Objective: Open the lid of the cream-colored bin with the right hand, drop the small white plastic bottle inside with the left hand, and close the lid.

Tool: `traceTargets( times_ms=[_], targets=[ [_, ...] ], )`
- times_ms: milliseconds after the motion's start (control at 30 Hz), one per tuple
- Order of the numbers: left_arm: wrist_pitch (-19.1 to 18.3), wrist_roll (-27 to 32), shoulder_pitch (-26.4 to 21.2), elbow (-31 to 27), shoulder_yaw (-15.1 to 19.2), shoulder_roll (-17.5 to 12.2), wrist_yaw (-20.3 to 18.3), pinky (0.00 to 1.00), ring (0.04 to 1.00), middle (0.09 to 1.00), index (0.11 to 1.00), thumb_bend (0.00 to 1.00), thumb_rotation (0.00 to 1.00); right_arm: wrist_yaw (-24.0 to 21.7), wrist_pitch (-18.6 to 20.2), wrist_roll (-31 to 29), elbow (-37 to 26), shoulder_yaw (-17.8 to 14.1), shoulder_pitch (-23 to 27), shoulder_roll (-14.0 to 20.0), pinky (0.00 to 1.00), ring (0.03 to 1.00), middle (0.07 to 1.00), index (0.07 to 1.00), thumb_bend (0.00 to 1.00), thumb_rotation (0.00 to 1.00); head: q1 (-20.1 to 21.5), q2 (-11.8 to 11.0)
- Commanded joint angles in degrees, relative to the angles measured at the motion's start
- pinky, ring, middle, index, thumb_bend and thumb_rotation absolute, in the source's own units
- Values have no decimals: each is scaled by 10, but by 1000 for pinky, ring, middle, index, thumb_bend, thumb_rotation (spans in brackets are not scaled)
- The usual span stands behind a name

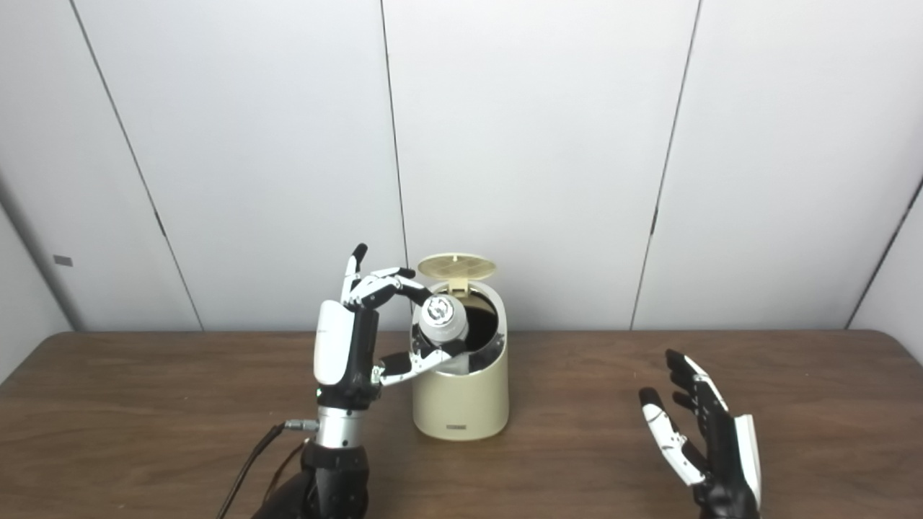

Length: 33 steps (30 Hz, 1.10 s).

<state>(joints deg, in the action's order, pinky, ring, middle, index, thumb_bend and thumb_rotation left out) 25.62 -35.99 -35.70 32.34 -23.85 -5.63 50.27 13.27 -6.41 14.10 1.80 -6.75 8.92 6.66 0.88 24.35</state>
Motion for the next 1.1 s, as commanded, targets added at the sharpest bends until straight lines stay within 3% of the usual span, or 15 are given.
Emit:
traceTargets(
  times_ms=[0,67,400,533,567,633,767,1067],
  targets=[
    [13,3,-26,-30,-5,-6,20,1000,843,742,477,523,51,4,-11,2,-19,-3,16,6,795,844,843,827,208,610,0,0],
    [13,14,-24,-40,-11,-9,20,1000,862,789,477,523,54,4,-10,3,-19,-3,17,6,798,846,845,831,210,612,0,0],
    [13,34,-12,-78,-18,-16,11,950,850,788,477,522,51,7,-17,9,-9,-2,23,8,778,836,844,828,209,576,-1,-4],
    [13,30,-9,-86,-17,-18,14,987,881,818,477,522,50,4,-20,3,-7,-3,25,8,795,851,855,834,216,605,-1,-5],
    [13,31,-10,-86,-18,-19,15,995,917,840,477,521,49,5,-21,2,-7,-4,25,8,785,844,852,833,210,572,-1,-4],
    [13,28,-10,-83,-16,-18,14,1000,980,900,478,522,50,6,-18,4,-9,-4,25,8,783,841,849,831,215,564,-1,-4],
    [12,25,-9,-72,1,-13,-11,1000,999,982,478,522,50,4,-14,3,-12,-4,24,8,787,845,852,836,216,581,0,-4],
    [13,41,-24,-24,19,-10,-48,1000,1000,1000,479,522,50,3,-17,2,-10,-2,22,7,802,850,855,840,202,590,3,-2]
  ],
)
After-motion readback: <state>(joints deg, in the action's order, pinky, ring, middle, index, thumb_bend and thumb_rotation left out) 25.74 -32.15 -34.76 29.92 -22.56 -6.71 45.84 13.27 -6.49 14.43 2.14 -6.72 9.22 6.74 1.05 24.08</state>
